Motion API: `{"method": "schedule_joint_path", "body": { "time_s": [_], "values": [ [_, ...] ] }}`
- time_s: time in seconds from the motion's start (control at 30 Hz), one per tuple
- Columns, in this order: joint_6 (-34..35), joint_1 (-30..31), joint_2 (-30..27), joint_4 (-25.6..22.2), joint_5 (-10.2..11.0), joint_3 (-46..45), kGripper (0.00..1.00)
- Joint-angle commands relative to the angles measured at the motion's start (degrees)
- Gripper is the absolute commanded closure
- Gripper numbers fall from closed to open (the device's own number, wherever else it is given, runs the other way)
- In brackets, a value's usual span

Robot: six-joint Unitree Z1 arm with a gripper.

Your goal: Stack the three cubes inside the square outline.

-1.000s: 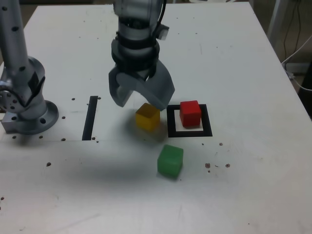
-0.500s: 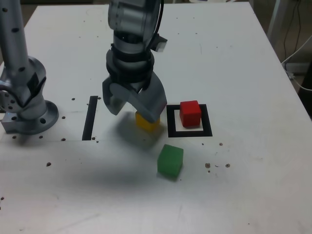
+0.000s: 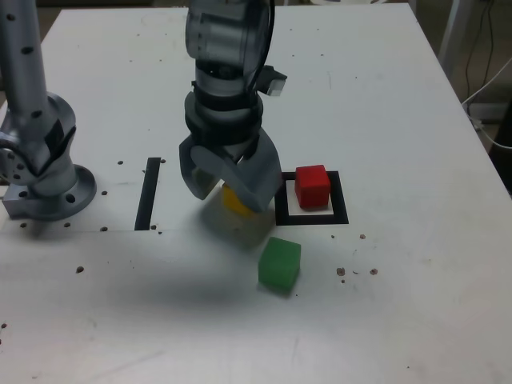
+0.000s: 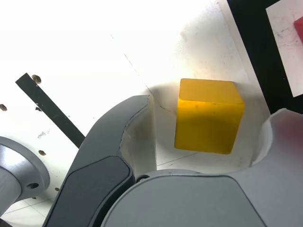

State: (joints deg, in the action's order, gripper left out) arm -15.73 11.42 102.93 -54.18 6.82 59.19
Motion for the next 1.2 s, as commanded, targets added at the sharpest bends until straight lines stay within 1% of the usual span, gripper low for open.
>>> {"method": "schedule_joint_path", "body": {
  "time_s": [0.0,0.2,0.4,0.47,0.6,0.7,0.87,1.03,1.17],
  "values": [
    [0.44,0.09,0.32,-0.09,0.24,-0.27,0.34],
    [1.33,0.08,0.96,1.55,0.41,-0.94,0.54],
    [1.4,0.09,0.4,3.38,0.76,-1.09,0.77],
    [1.4,0.09,0.32,3.44,0.87,-1.13,0.82],
    [1.4,0.09,0.06,3.12,0.95,-1.14,0.89],
    [1.4,0.09,-0.36,2.64,1.04,-0.91,0.92],
    [1.46,0.09,-1.06,0.61,0.96,0.47,0.93],
    [3.86,0.07,-1.71,-4.34,0.16,3.84,0.93],
    [10.75,0.05,-2.19,-9.56,-0.97,8.64,0.93]
  ]
}}
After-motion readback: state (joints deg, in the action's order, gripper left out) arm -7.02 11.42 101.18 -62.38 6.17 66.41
